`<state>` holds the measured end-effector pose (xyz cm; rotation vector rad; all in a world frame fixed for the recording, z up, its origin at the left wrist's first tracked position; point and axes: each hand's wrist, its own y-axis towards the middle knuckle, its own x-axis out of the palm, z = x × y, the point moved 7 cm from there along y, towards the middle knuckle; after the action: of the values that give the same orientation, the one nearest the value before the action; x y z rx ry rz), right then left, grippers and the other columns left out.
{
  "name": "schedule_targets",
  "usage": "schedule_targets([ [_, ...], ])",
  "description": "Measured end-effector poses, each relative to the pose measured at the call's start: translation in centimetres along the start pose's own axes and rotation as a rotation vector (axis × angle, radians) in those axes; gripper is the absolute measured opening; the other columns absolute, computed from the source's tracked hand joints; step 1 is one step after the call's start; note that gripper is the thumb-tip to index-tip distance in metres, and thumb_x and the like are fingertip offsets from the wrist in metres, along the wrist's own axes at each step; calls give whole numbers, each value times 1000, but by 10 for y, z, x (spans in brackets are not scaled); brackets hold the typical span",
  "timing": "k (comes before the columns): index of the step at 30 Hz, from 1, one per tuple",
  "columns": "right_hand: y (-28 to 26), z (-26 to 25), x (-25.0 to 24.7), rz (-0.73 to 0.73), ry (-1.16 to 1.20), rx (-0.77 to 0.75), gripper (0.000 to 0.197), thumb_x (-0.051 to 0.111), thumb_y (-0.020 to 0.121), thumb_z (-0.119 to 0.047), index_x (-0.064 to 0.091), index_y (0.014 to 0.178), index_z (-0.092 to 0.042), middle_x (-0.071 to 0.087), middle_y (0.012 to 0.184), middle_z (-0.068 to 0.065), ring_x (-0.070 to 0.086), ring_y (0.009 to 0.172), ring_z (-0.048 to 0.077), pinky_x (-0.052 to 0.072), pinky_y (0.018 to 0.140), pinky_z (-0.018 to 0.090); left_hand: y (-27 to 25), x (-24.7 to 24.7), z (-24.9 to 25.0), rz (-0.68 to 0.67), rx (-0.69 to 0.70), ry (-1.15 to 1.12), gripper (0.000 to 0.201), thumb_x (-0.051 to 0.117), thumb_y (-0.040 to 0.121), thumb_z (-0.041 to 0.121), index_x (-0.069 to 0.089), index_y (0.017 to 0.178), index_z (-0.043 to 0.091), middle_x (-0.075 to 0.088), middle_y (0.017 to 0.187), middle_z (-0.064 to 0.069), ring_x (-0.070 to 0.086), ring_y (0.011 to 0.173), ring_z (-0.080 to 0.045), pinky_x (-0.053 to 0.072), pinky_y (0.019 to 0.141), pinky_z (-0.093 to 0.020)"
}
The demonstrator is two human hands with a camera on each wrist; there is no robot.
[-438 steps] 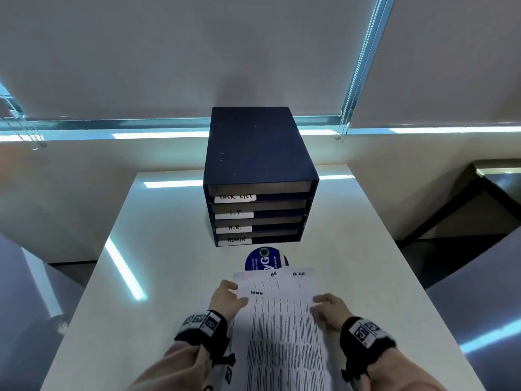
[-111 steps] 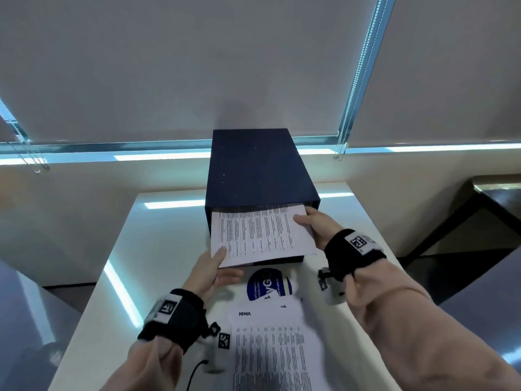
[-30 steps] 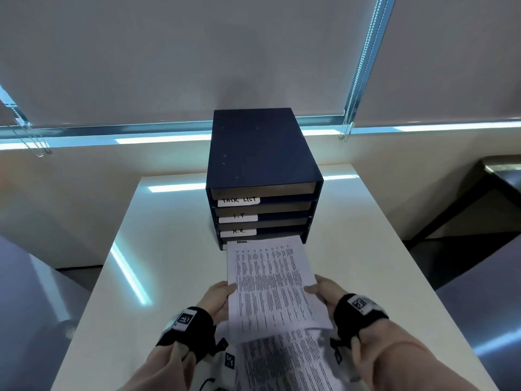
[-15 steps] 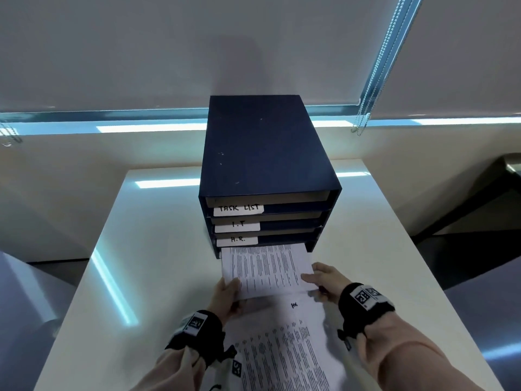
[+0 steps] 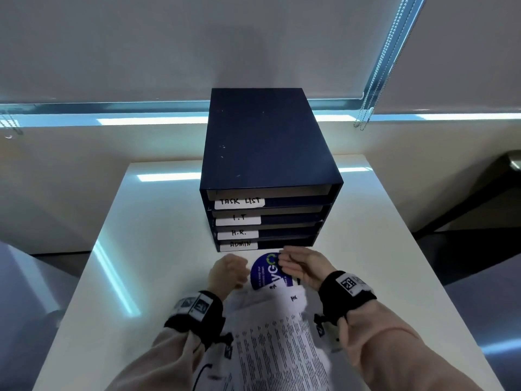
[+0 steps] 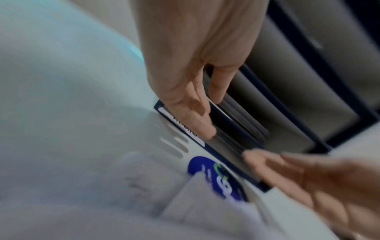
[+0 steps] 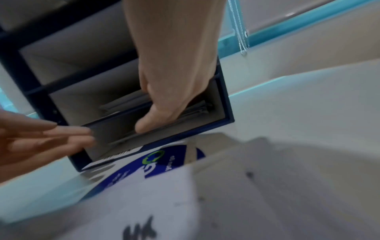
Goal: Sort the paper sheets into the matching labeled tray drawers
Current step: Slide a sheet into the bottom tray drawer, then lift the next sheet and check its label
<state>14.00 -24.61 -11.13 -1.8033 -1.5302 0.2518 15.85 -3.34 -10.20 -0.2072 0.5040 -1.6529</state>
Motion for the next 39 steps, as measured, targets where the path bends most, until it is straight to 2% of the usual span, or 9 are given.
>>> schedule_targets([
  [5,-38,45,-62,212,-325,50,8,56,90,-5,64,92,-3,67,72,14,61,60,24,51,54,29,-56,1,-24,-113,182,957,36,67,76,49,44,92,27,50,91,10,50,77,-10,39,67,-22],
  [9,-73,73,-81,301,-298,10,18,57,84,10,63,96,-2,57,64,14,47,51,19,36,47,18,-72,-1,-42,-162,203,1125,51,72,70,47,34,98,28,44,92,9,46,85,-14,37,70,-24],
  [13,-98,78,-75,269,-220,1,26,50,87,15,57,110,4,48,67,11,45,54,17,37,40,14,-87,3,-35,-192,175,1195,26,63,79,32,41,91,27,49,93,6,50,99,-17,40,75,-27],
  [19,-126,57,-72,224,-335,-58,56,67,72,8,50,123,-8,56,115,14,57,79,19,43,55,22,-129,7,36,-147,473,583,13,64,85,21,56,76,26,60,80,5,56,75,-5,43,69,-21],
  [24,-151,45,-51,34,-313,-108,31,74,76,-13,64,105,-16,73,95,-2,65,89,15,42,74,27,-164,2,97,-199,458,90,15,56,92,10,55,96,-4,61,75,0,60,62,0,48,60,-12],
  [26,-156,47,-45,-53,-305,-109,47,80,64,-23,67,108,-12,75,102,5,68,96,23,48,88,34,-162,-4,111,-179,442,9,13,52,95,14,57,105,6,65,89,-5,65,73,-7,54,68,-21],
  [29,-164,43,-40,-123,-194,-138,33,69,80,-1,63,112,2,72,106,17,71,93,27,56,79,35,-145,-20,124,-98,443,7,29,44,99,13,56,120,28,56,122,2,55,106,-15,43,93,-35],
  [34,-184,28,-35,-195,-119,-206,30,54,88,7,60,117,0,70,112,17,70,97,28,57,75,33,-120,-33,119,-44,322,-57,43,36,101,13,56,112,49,61,73,-10,38,65,-27,30,61,-35],
  [39,-190,25,-38,-197,-144,-187,35,57,88,2,57,123,-2,68,116,18,67,103,33,56,79,37,-124,-26,116,-63,300,-111,36,35,101,12,53,125,34,55,124,-28,47,65,-27,48,68,-40],
])
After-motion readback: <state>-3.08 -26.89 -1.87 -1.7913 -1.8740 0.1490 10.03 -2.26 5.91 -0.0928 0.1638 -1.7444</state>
